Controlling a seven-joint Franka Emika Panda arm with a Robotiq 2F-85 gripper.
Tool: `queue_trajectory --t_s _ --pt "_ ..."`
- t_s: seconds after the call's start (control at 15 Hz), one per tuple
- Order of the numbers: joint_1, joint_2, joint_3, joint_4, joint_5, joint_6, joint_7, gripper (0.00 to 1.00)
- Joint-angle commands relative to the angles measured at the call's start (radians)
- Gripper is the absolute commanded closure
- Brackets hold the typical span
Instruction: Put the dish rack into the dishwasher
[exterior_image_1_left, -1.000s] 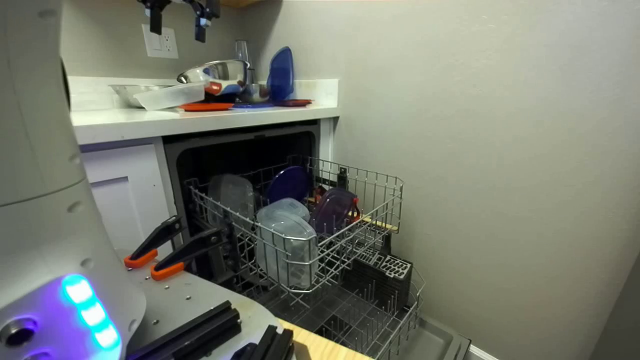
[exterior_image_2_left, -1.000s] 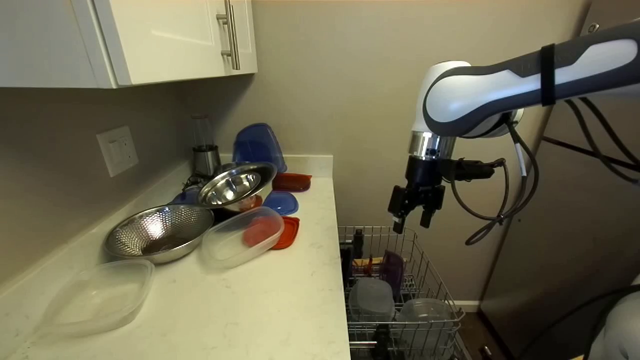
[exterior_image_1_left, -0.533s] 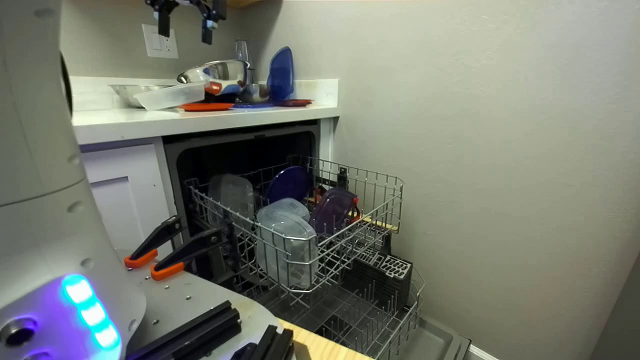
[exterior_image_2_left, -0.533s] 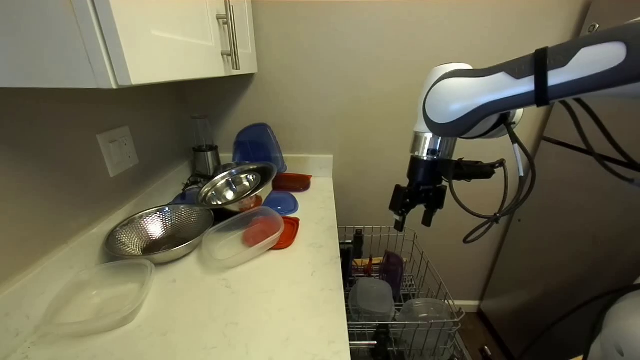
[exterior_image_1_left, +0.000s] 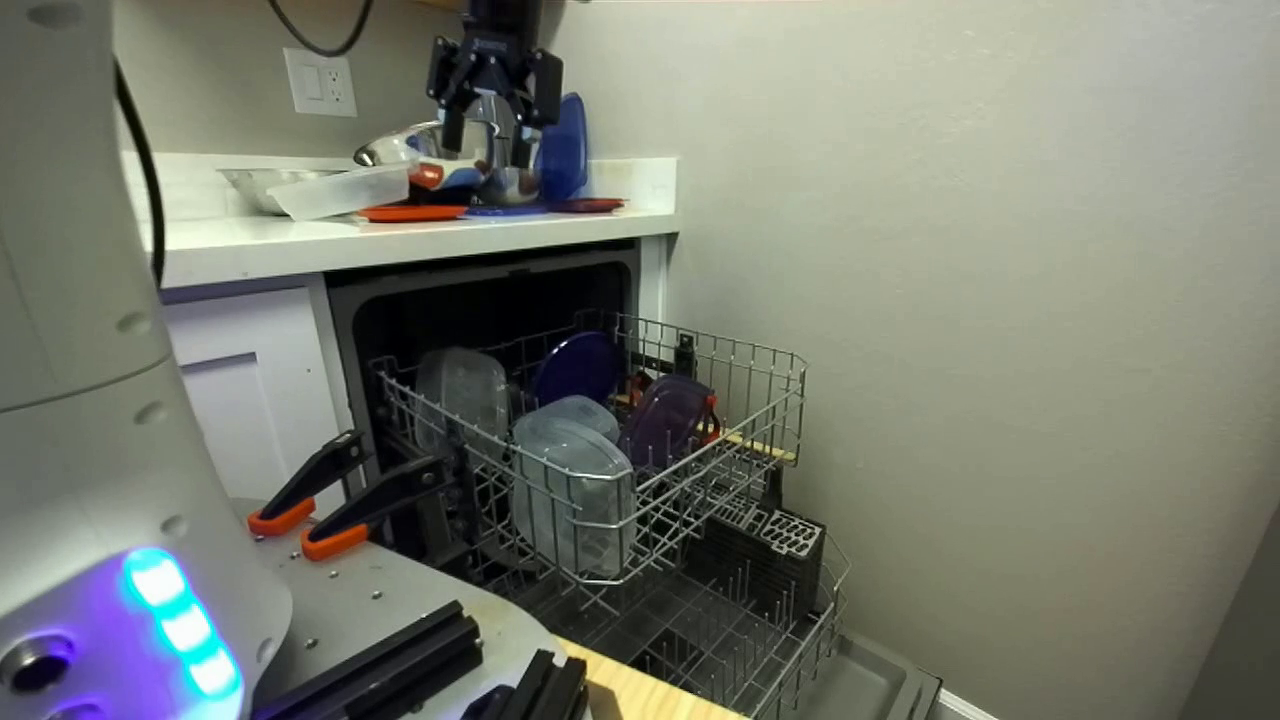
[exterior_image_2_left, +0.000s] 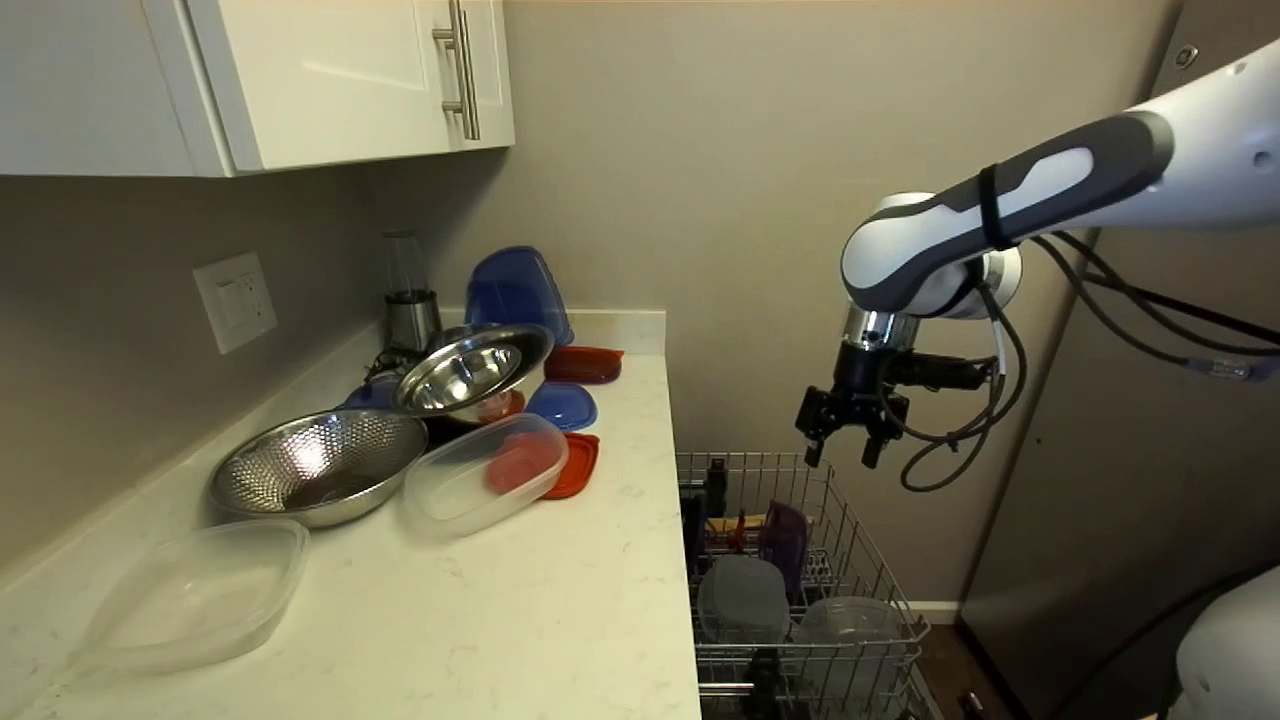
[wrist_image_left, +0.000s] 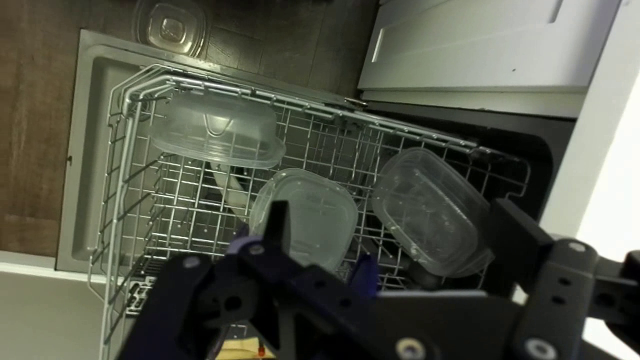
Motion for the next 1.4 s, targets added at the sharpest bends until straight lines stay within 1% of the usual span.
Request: queue_trajectory --t_s 0.0,0.4,0.73,0.87,0.93,1.07,1.13,1.33 --pt "-0.034 0.115 -0.033 -0.008 0.016 0.092 -0.008 0.0" --pt "-0.076 0.298 -0.06 0.002 -0.015 0.246 0.046 0.0" --pt "-0.101 0.403 -0.085 0.01 -0.04 0.364 0.081 0.0" --pt "-0.108 0.433 -0.103 0.012 -0.093 0.426 0.143 0.0" --pt "-0.11 0.445 -0.118 0.017 -0.137 0.45 0.191 0.0" --pt "-0.11 0.457 -0.142 0.024 -0.212 0.468 0.259 0.0" --pt "-0.111 0.446 -0.124 0.018 -0.157 0.442 0.194 0.0" --pt "-0.113 0.458 -0.139 0.03 -0.187 0.446 0.224 0.0"
